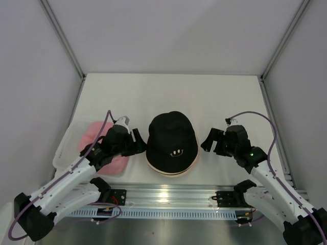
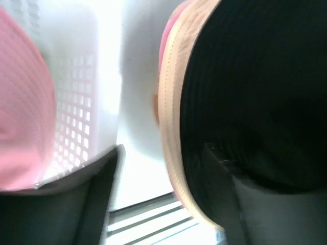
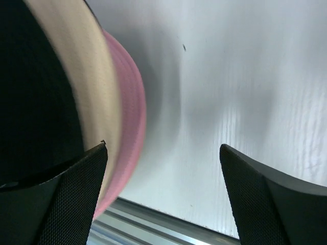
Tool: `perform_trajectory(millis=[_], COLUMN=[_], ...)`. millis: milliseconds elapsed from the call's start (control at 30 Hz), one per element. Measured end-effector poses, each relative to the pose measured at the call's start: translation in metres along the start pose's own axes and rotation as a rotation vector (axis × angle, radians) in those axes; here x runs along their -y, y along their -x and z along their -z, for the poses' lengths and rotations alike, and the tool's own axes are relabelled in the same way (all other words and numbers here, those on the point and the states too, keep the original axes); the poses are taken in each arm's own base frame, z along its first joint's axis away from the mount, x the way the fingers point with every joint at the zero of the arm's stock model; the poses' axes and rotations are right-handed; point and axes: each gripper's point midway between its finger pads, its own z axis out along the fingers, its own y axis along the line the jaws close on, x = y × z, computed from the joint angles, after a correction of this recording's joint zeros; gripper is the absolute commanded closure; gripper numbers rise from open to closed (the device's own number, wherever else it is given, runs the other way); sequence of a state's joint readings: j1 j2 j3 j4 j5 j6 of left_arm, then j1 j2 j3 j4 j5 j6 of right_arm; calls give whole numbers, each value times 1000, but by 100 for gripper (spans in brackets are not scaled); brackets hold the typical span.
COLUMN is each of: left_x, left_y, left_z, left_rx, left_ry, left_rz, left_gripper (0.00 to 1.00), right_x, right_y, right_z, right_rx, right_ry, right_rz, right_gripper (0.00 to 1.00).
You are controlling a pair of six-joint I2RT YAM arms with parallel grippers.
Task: Stack the hats
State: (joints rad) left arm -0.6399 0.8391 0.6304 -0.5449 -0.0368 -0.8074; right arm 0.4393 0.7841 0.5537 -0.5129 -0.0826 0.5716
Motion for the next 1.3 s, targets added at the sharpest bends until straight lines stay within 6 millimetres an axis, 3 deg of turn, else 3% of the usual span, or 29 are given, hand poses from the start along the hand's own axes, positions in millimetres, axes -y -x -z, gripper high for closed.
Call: perform_trajectory(millis=[100, 267, 367, 433, 533, 733, 833, 933, 1033, 1133, 1167, 1300], left_x=[6, 22, 7, -16, -61, -141, -162, -168, -169, -167, -166, -167], left_y=[20, 81, 110, 121, 117, 83, 69, 63, 57, 57, 57, 56], left_z=[33, 112, 155, 168, 164, 122, 113, 107, 100, 94, 92, 87], left_rx=[64, 305, 442, 496, 476, 283, 241, 247, 242, 241, 241, 229], left_ry=[5, -16, 75, 194, 423, 735, 771, 754, 731, 708, 700, 692], left_rz=[-37, -35, 3, 30, 58, 178, 275, 327, 343, 354, 358, 356], left_gripper=[2, 1, 0, 0, 0, 2, 7, 17, 36, 90, 99, 99], right_x=[-17, -48, -53, -53, -53, -57, -64, -68, -71, -73, -74, -74], right_y=[38, 99, 115, 119, 119, 121, 124, 125, 124, 126, 126, 127], right_z=[23, 61, 74, 77, 78, 75, 69, 64, 61, 62, 62, 63], right_rx=[85, 241, 288, 300, 300, 294, 281, 267, 258, 262, 264, 266], right_ry=[-5, 22, 18, 13, 13, 37, 62, 76, 88, 100, 103, 105], right_rz=[20, 41, 53, 61, 66, 66, 69, 71, 72, 73, 73, 73], right_gripper=[6, 5, 4, 4, 4, 3, 3, 3, 3, 3, 3, 3])
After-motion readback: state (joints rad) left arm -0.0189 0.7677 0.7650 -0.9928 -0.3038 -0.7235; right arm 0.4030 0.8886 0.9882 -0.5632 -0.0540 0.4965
